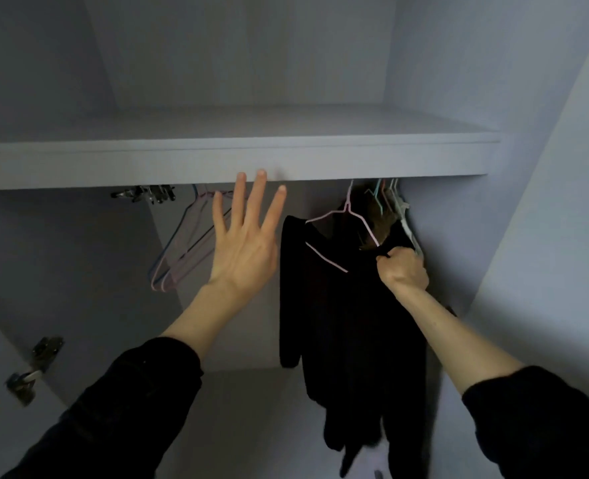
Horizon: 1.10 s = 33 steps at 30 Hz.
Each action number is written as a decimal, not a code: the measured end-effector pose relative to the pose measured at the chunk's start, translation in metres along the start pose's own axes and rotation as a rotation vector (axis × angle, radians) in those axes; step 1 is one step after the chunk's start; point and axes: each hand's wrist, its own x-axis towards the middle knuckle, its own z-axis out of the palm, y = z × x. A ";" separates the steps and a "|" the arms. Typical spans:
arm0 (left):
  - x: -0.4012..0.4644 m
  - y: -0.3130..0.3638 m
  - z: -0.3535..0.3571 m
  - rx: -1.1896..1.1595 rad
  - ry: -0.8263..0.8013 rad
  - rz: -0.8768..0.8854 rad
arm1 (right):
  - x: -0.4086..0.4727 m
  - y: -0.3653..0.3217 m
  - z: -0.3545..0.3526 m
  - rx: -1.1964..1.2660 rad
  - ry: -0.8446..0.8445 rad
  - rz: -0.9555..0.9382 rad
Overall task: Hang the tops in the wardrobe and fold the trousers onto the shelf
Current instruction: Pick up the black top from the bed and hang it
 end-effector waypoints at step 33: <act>0.030 -0.005 0.023 0.109 -0.126 -0.048 | 0.056 -0.028 0.054 0.116 -0.078 0.100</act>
